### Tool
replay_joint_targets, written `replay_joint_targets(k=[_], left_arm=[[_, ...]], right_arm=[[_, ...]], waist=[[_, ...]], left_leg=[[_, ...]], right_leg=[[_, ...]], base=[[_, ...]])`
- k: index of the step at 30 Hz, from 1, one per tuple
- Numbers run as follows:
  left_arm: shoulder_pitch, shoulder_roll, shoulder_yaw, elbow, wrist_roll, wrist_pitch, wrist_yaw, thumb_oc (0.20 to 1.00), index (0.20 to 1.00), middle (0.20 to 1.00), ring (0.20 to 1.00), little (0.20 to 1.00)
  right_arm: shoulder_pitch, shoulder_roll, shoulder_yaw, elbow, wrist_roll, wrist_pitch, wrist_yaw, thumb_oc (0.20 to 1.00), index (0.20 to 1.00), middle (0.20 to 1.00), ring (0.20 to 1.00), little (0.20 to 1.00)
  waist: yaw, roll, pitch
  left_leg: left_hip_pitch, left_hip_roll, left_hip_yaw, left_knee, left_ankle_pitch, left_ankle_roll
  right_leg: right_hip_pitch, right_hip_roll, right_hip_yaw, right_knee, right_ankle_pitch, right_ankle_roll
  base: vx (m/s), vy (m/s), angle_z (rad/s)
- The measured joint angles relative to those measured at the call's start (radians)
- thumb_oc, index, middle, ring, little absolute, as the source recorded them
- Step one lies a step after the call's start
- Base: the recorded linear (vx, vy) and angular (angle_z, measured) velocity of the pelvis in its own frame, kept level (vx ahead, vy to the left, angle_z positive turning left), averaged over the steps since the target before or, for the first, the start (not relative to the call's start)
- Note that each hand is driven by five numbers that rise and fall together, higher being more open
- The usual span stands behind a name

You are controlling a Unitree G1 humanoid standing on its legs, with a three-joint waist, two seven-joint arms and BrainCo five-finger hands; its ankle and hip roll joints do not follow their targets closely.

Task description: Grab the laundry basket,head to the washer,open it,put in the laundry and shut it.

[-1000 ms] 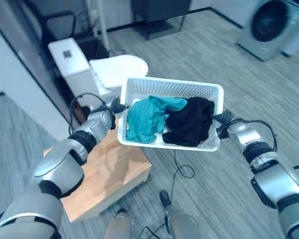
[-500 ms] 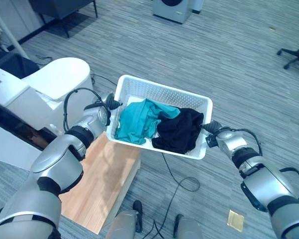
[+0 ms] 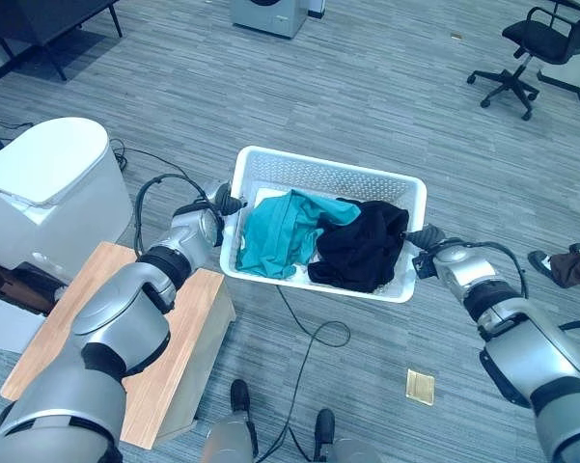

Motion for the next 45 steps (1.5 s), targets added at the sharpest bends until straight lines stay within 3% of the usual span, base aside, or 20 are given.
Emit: replay_joint_targets(k=[9,13,15,16,17,20,21,22,26,28,34,35,36,37,38,39,40,41,43,45], left_arm=[[0.0,-0.015,-0.007,0.012,0.0,-0.002,0.005,0.2,0.2,0.2,0.2,0.2],[0.003,-0.017,-0.005,0.013,0.0,-0.002,0.005,0.2,0.2,0.2,0.2,0.2],[0.01,-0.019,-0.007,0.013,0.0,-0.002,0.004,0.2,0.2,0.2,0.2,0.2],[0.007,-0.015,-0.005,0.012,0.0,-0.003,0.004,0.2,0.2,0.2,0.2,0.2],[0.006,-0.009,-0.006,0.01,0.0,-0.003,0.005,0.2,0.2,0.2,0.2,0.2],[0.002,0.003,-0.003,0.01,0.0,-0.003,0.004,0.2,0.2,0.2,0.2,0.2],[-0.006,0.007,-0.008,0.01,0.0,-0.004,0.004,0.2,0.2,0.2,0.2,0.2],[-0.006,0.005,-0.008,0.01,0.0,-0.003,0.004,0.2,0.2,0.2,0.2,0.2],[-0.006,0.027,-0.006,0.018,-0.001,-0.003,0.004,0.2,0.2,0.2,0.2,0.2],[-0.004,0.03,-0.007,0.017,-0.003,-0.03,-0.005,0.2,0.2,0.2,0.2,0.2],[0.008,0.083,-0.005,-0.025,-0.006,-0.038,-0.034,0.2,0.2,0.2,0.2,0.2],[0.004,0.085,0.006,-0.029,-0.002,-0.039,-0.03,0.2,0.2,0.2,0.2,0.2],[0.006,0.087,0.005,-0.029,-0.001,-0.036,-0.031,0.2,0.2,0.2,0.2,0.2],[0.006,0.085,0.005,-0.03,-0.001,-0.031,-0.031,0.2,0.2,0.2,0.2,0.2],[0.005,0.092,0.006,-0.03,0.0,-0.025,-0.031,0.2,0.2,0.2,0.2,0.2],[0.001,0.088,0.006,-0.032,0.0,-0.025,-0.03,0.2,0.2,0.2,0.2,0.2],[-0.008,0.089,0.008,-0.028,0.0,-0.022,-0.026,0.2,0.2,0.2,0.2,0.2],[-0.012,0.089,0.015,-0.026,0.0,-0.022,-0.016,0.2,0.2,0.2,0.2,0.2],[-0.028,0.067,0.011,-0.018,0.0,-0.023,-0.002,0.2,0.2,0.2,0.2,0.2],[-0.037,0.054,0.017,-0.011,0.0,-0.022,-0.004,0.2,0.2,0.2,0.2,0.2]], right_arm=[[0.047,-0.04,-0.001,-0.065,0.027,-0.009,0.0,0.2,0.2,0.2,0.2,0.2],[0.06,-0.036,-0.001,-0.067,0.041,-0.018,-0.002,0.2,0.2,0.2,0.2,0.2],[0.062,-0.037,-0.001,-0.066,0.043,-0.02,-0.005,0.2,0.2,0.2,0.2,0.2],[0.057,-0.041,0.0,-0.067,0.043,-0.032,-0.008,0.2,0.2,0.2,0.2,0.2],[0.056,-0.04,0.006,-0.069,0.045,-0.033,-0.013,0.2,0.2,0.2,0.2,0.2],[0.051,-0.043,0.015,-0.074,0.046,-0.033,-0.02,0.2,0.2,0.2,0.2,0.2],[0.048,-0.039,0.017,-0.075,0.046,-0.034,-0.022,0.2,0.2,0.2,0.2,0.2],[0.045,-0.038,0.015,-0.075,0.046,-0.034,-0.021,0.2,0.2,0.2,0.2,0.2],[0.037,-0.008,0.018,-0.058,0.048,-0.035,-0.018,0.2,0.2,0.2,0.2,0.2],[0.008,0.012,0.029,0.01,0.05,-0.04,-0.018,0.2,0.2,0.2,0.2,0.2],[0.017,0.004,0.03,-0.034,0.056,-0.04,0.001,0.2,0.2,0.2,0.2,0.2],[0.035,-0.006,0.006,-0.07,0.054,-0.043,0.002,0.2,0.2,0.2,0.2,0.2],[0.041,-0.005,0.004,-0.079,0.051,-0.045,0.002,0.2,0.2,0.2,0.2,0.2],[0.045,-0.006,-0.007,-0.092,0.036,-0.044,0.002,0.2,0.2,0.2,0.2,0.2],[0.056,-0.006,-0.033,-0.124,0.031,-0.044,0.001,0.2,0.2,0.2,0.2,0.2],[0.059,-0.006,-0.032,-0.133,0.02,-0.044,0.0,0.2,0.2,0.2,0.2,0.2],[0.06,0.004,-0.058,-0.137,0.008,-0.044,0.0,0.2,0.2,0.2,0.2,0.2],[0.071,0.024,-0.1,-0.137,-0.006,-0.045,-0.006,0.2,0.2,0.2,0.2,0.2],[0.08,0.022,-0.125,-0.121,-0.011,-0.046,-0.002,0.2,0.2,0.2,0.2,0.2],[0.071,0.023,-0.129,-0.099,-0.023,-0.049,0.0,0.2,0.2,0.2,0.2,0.2]], waist=[[-0.002,0.038,0.002],[0.037,0.04,0.004],[0.045,0.037,0.005],[0.05,0.032,0.008],[0.049,0.022,0.014],[0.052,-0.002,0.027],[0.064,-0.007,0.034],[0.083,-0.008,0.036],[0.108,0.009,0.053],[0.114,0.015,0.069],[0.126,0.004,0.072],[0.11,-0.019,0.059],[0.109,-0.035,0.05],[0.104,-0.042,0.046],[0.102,-0.043,0.045],[0.096,-0.05,0.043],[0.103,-0.049,0.043],[0.101,-0.055,0.042],[0.097,-0.024,0.057],[0.084,0.001,0.07]], left_leg=[[0.011,0.05,-0.089,-0.02,0.038,-0.054],[-0.005,0.111,-0.131,0.027,0.067,-0.107],[-0.028,0.115,-0.17,0.056,0.124,-0.127],[-0.058,0.108,-0.178,0.074,0.198,-0.137],[-0.093,0.081,-0.202,0.135,0.182,-0.136],[-0.111,-0.049,-0.26,0.203,0.027,-0.062],[-0.108,-0.187,-0.368,0.185,-0.043,-0.054],[-0.104,-0.216,-0.382,0.137,-0.044,-0.05],[-0.166,-0.217,-0.384,0.057,-0.033,-0.06],[-0.219,-0.19,-0.352,0.068,-0.013,-0.099],[-0.176,-0.121,-0.197,0.087,-0.045,-0.045],[-0.13,-0.138,-0.153,0.087,-0.001,0.017],[-0.113,-0.159,-0.13,0.096,-0.01,0.077],[-0.089,-0.177,-0.125,0.09,-0.034,0.09],[-0.042,-0.19,-0.122,0.075,-0.037,0.106],[-0.017,-0.204,-0.118,0.076,-0.049,0.102],[0.017,-0.205,-0.13,0.083,-0.1,0.102],[0.041,-0.212,-0.132,0.089,-0.12,0.111],[0.1,-0.195,-0.227,0.102,-0.169,0.132],[0.153,-0.18,-0.254,0.094,-0.179,0.133]], right_leg=[[0.041,0.074,-0.054,0.001,-0.03,-0.05],[0.036,0.143,-0.044,0.024,-0.048,-0.117],[0.03,0.143,-0.053,0.052,-0.047,-0.14],[0.002,0.135,-0.06,0.089,-0.057,-0.162],[-0.002,0.128,-0.064,0.087,-0.055,-0.169],[-0.014,0.105,-0.053,0.077,-0.049,-0.182],[-0.037,0.113,-0.014,0.075,-0.042,-0.196],[-0.052,0.12,0.009,0.078,-0.039,-0.201],[-0.043,0.189,0.052,0.067,-0.033,-0.235],[-0.023,0.215,0.086,0.067,-0.065,-0.251],[0.113,0.192,0.137,0.072,-0.181,-0.19],[0.128,0.164,0.135,0.153,-0.276,-0.131],[0.114,0.137,0.137,0.221,-0.308,-0.101],[0.098,0.116,0.137,0.301,-0.32,-0.073],[0.045,0.089,0.133,0.464,-0.338,-0.009],[0.016,0.074,0.139,0.556,-0.324,0.034],[-0.061,0.057,0.12,0.793,-0.238,0.162],[-0.136,0.029,0.084,1.006,-0.159,0.208],[-0.233,0.007,0.002,1.153,-0.177,0.097],[-0.306,0.006,-0.036,1.132,-0.231,0.012]], base=[[0.01,-0.216,0.21],[0.01,-0.242,-0.05],[0.01,-0.095,0.07],[0.02,-0.064,0.13],[0.07,-0.043,0.1],[0.18,-0.038,-0.11],[0.25,-0.054,-0.52],[0.21,-0.058,-0.84],[0.22,-0.038,-0.59],[0.29,-0.003,-0.35],[0.41,0.027,-0.25],[0.56,0.051,0.14],[0.27,0.039,0.21],[0.32,0.043,0.09],[0.3,0.029,0.09],[0.29,0.029,-0.05],[0.25,-0.01,-0.04],[0.25,-0.027,0.12],[0.33,-0.058,0.17],[0.2,-0.051,0.14]])
